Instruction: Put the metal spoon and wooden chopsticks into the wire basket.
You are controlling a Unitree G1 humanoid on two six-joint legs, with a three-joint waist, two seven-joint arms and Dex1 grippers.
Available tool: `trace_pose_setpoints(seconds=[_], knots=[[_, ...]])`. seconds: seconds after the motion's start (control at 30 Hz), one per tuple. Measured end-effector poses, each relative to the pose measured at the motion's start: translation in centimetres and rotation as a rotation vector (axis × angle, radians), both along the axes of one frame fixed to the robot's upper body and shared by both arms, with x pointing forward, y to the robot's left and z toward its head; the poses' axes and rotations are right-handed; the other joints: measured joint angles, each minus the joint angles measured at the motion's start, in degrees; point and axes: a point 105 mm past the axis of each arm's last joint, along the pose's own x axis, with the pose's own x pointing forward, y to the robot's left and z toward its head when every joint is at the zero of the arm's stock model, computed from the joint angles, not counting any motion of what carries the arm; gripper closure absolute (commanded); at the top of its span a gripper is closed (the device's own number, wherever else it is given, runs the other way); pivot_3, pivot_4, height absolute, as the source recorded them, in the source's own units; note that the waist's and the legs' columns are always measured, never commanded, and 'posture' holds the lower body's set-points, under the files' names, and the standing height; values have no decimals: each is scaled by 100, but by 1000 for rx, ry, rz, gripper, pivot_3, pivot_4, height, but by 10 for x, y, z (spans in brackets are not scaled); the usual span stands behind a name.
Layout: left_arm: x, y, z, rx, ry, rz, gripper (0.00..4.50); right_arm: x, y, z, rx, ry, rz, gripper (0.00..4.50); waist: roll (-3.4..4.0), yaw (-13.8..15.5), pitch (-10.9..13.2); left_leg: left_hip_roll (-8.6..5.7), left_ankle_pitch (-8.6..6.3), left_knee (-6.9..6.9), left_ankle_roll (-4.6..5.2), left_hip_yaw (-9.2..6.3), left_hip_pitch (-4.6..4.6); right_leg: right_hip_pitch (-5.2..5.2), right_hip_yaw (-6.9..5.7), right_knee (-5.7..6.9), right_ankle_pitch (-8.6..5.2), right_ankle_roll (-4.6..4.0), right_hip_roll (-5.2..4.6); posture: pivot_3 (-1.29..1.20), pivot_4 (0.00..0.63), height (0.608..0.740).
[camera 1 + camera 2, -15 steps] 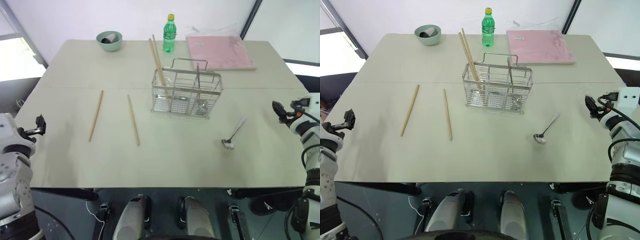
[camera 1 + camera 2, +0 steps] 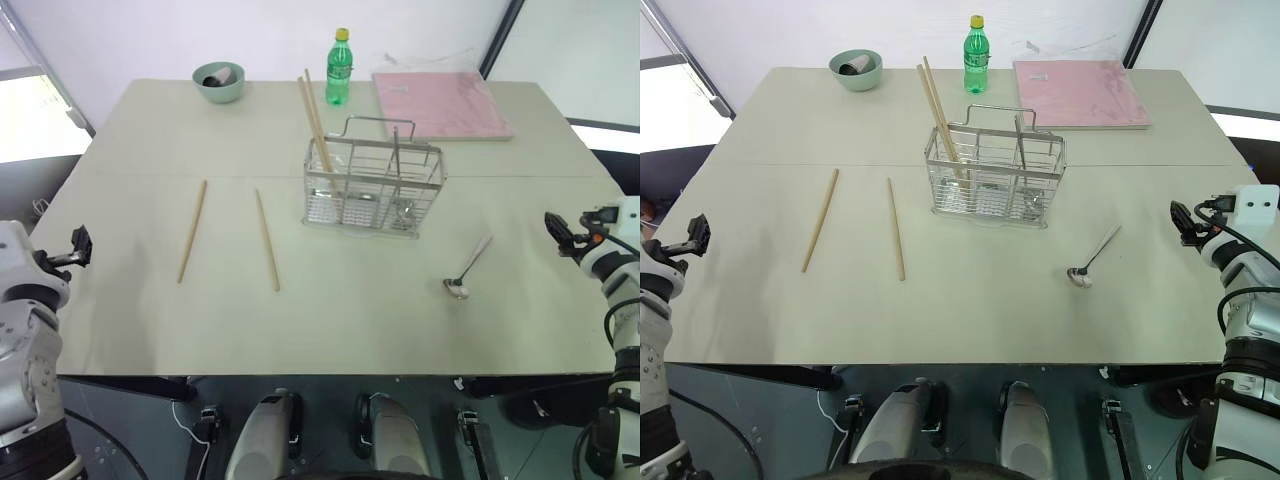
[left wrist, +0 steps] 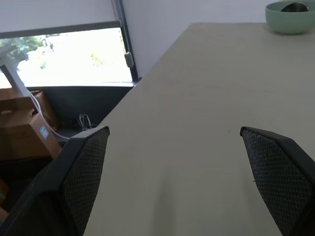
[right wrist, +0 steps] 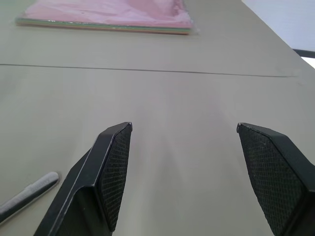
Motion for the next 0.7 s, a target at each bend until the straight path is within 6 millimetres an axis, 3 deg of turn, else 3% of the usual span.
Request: trace_pose_setpoints(seconds=[0.2,0.37,0.47,0.57,0.7], knots=[[9,-8,12,31,7,-76,25,5,6,7,-35,12,65,1003,2,-10,1,0,1,0,0,1,0,-1,0,0,0,0,1,0,150,686],[22,-32,22,10,35,-251,25,11,11,41,-168,22,197,1003,3,-9,3,0,1,0,0,2,-1,-1,0,-2,0,0,1,0,150,686],[29,-85,38,19,77,-568,25,19,32,65,-321,74,407,1003,5,-23,5,0,1,2,-2,4,-2,-1,0,-6,-1,-3,1,0,150,686],[21,-141,51,58,125,-893,25,24,59,83,-486,115,619,1003,5,-53,5,0,-1,-5,-5,3,-1,-3,0,-10,-2,-3,3,0,150,686],[4,-189,51,60,225,-1219,25,22,86,70,-693,295,908,1003,6,-82,9,1,7,-11,-9,4,-2,-3,0,-12,-1,0,6,0,150,686]])
